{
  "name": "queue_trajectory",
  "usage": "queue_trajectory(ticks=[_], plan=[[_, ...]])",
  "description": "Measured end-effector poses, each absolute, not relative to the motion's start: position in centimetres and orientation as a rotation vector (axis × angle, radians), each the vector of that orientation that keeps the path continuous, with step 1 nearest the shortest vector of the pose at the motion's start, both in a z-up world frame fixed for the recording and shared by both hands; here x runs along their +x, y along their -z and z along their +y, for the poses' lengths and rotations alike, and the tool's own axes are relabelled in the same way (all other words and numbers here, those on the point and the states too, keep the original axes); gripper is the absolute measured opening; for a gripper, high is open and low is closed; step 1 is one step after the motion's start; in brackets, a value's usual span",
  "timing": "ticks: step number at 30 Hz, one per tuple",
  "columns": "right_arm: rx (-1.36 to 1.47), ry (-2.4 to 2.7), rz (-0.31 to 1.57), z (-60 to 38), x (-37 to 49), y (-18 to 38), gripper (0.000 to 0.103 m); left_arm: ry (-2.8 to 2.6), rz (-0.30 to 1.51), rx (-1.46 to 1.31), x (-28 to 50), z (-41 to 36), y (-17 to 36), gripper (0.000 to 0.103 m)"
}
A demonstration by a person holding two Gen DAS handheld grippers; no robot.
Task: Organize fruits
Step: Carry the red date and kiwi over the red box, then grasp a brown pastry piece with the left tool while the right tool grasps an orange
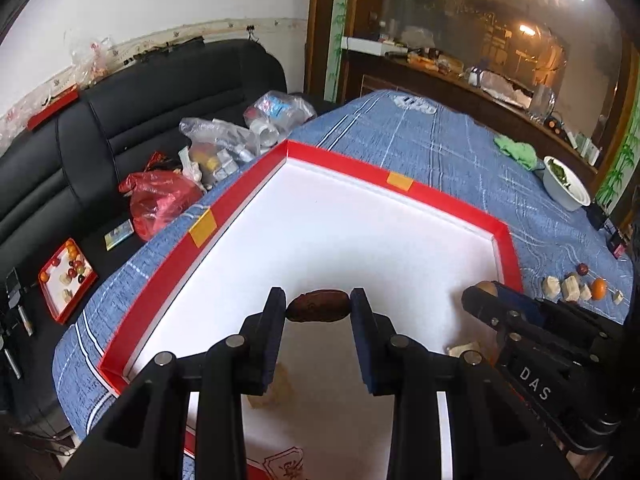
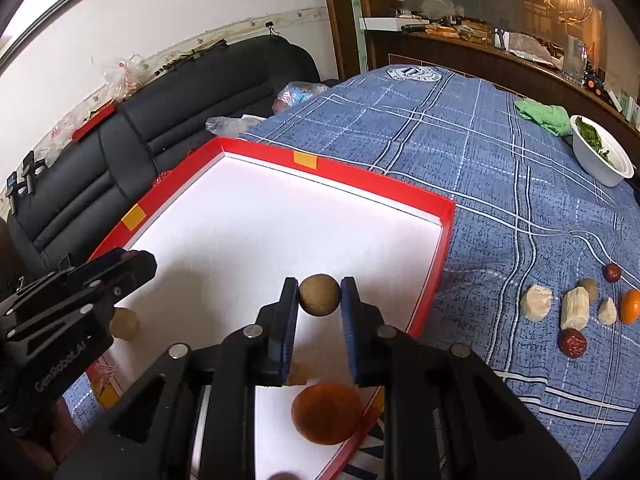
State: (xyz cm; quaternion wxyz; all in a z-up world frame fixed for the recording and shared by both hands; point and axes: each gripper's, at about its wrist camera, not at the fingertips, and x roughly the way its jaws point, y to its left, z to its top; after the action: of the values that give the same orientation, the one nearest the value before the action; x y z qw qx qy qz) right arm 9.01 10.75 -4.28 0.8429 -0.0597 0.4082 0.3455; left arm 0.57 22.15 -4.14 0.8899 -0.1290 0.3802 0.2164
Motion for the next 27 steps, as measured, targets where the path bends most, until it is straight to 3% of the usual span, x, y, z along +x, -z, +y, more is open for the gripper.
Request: queue_trajectory(ticks=[2,3,5,7,18,27], plan=[[-0.130,-0.734,0.884,10.9,9.2,4.7,0.024,-0.485,0.823,-0.257,0.7,22.2,4.4,0.062],[-0.133,-0.728,0.886,10.9,9.2,4.8,0.024,-0.485,0.813,-0.258,0.5,22.1,4.3,0.065],[-0.130,-0.731,0.898,10.9,9.3,5.0,0.027,-0.485,0.774,-0.259,0.1,21.7,3.7,0.066],[-0.128,-0.731,0.901,10.4,9.2,4.9,0.049,-0.468,0.764,-0.262,0.1,21.0,3.2,0.067],[0.013,-0.497,0.765,-4.7,10.0,1.6,0.049,-0.150,0.684,-0.135,2.5,9.6,0.7,0.067],[0.149,-0.246,0.874,-15.9,16.9,5.2,0.048,-0.048,0.755,-0.119,7.0,4.5,2.7,0.067]])
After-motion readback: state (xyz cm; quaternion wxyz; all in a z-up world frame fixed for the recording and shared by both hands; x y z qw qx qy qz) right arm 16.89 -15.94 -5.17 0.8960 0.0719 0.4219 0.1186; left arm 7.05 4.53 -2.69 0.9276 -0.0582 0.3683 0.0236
